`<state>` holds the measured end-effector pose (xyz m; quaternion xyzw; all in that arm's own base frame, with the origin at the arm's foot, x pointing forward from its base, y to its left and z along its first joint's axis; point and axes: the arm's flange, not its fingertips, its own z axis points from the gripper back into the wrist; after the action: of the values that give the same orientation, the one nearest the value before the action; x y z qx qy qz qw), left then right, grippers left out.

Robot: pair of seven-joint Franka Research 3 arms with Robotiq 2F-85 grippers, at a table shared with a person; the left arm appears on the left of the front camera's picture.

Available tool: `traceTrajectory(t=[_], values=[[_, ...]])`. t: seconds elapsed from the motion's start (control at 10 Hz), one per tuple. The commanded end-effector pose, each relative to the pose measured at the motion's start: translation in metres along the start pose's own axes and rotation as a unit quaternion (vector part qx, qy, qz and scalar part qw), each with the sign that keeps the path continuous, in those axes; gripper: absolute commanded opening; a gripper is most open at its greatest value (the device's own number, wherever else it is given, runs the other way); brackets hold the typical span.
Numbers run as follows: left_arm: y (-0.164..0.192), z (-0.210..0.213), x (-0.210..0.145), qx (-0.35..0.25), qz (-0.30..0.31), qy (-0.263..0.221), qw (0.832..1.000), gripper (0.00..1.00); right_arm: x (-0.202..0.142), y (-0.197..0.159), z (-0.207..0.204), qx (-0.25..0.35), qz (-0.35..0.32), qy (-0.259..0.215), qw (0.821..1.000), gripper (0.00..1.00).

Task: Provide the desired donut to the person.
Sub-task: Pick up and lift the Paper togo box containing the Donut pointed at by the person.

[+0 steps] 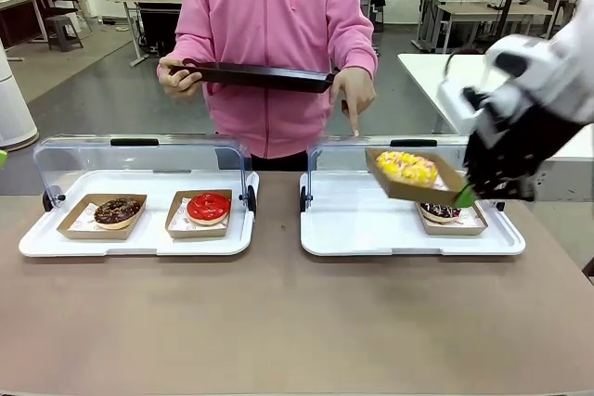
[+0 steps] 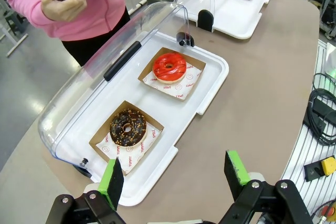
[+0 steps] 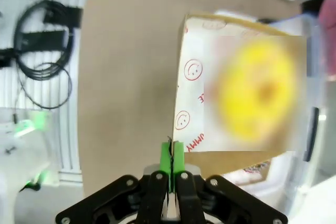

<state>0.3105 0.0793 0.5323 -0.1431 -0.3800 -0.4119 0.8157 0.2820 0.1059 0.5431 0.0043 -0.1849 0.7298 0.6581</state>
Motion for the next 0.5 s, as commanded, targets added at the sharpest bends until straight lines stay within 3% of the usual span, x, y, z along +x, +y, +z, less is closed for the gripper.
traceTrajectory(t=[0.0,0.2,0.3,0.4], values=[[0.001,0.0,-0.001,-0.004,-0.004,-0.004,1.0,1.0,0.001,0.038,0.026,-0.058,0.04,0.0,0.998,0.0],[0.001,0.0,-0.001,-0.004,-0.004,-0.004,1.0,1.0,0.003,0.038,0.038,-0.115,0.028,-0.009,0.993,0.0],[0.001,0.0,-0.001,-0.004,-0.004,-0.004,1.0,1.0,0.002,0.021,0.035,-0.093,0.009,-0.016,0.996,0.0],[0.001,0.0,-0.001,-0.004,-0.004,-0.004,1.0,1.0,0.007,0.035,0.067,-0.088,0.038,-0.005,0.995,0.0]])
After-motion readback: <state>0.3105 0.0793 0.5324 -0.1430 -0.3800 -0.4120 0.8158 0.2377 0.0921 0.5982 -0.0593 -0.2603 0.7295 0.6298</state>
